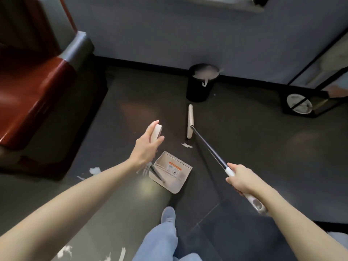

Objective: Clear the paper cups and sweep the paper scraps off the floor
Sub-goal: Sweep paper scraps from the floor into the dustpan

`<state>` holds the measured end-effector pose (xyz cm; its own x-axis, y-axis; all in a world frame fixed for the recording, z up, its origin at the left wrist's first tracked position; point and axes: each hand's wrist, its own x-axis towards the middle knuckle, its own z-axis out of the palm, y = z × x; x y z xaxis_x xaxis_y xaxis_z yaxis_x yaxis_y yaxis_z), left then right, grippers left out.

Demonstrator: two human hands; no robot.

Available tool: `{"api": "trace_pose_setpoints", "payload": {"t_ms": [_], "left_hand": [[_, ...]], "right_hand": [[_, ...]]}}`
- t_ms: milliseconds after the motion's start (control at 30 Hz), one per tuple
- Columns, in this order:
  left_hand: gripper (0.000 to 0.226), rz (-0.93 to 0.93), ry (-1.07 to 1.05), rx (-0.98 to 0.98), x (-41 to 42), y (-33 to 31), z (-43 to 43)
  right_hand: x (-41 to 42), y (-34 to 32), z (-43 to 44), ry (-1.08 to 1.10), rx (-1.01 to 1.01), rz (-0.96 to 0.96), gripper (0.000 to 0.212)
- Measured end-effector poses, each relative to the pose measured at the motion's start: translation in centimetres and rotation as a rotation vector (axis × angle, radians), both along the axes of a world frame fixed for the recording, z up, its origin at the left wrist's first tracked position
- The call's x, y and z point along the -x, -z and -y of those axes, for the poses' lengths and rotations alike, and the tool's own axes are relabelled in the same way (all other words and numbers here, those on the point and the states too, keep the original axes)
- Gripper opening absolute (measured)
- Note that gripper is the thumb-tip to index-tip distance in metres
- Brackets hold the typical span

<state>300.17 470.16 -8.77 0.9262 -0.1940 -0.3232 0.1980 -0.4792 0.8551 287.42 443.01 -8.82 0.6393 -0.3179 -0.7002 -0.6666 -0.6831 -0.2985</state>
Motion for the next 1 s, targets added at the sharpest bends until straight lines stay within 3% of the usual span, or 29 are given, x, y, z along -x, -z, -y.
{"api": "trace_pose_setpoints", "payload": {"t_ms": [167,367,500,833,1000], "left_hand": [[0.048,-0.014,0.050,-0.024,-4.9,1.4,4.1],[0.048,0.050,0.047,-0.097,-8.4,2.3,7.6],[0.046,0.057,0.015,-0.167,-8.8,2.7,7.9],[0.047,0.045,-0.016,-0.226,-6.6,2.4,7.7],[0.053,0.059,-0.006,-0.230,-3.4,1.5,8.1]], "right_hand": [[-5.1,2.7,2.8,-0.181,0.165,-0.152,0.067],[-7.2,6.0,4.9,-0.107,0.029,-0.369,0.060],[-6.6,6.6,5.7,-0.192,0.096,-0.406,0.066],[-4.5,1.3,7.3,-0.311,-0.050,-0.507,0.082],[-3.9,-1.9,10.2,-0.316,-0.100,-0.448,0.085]]}}
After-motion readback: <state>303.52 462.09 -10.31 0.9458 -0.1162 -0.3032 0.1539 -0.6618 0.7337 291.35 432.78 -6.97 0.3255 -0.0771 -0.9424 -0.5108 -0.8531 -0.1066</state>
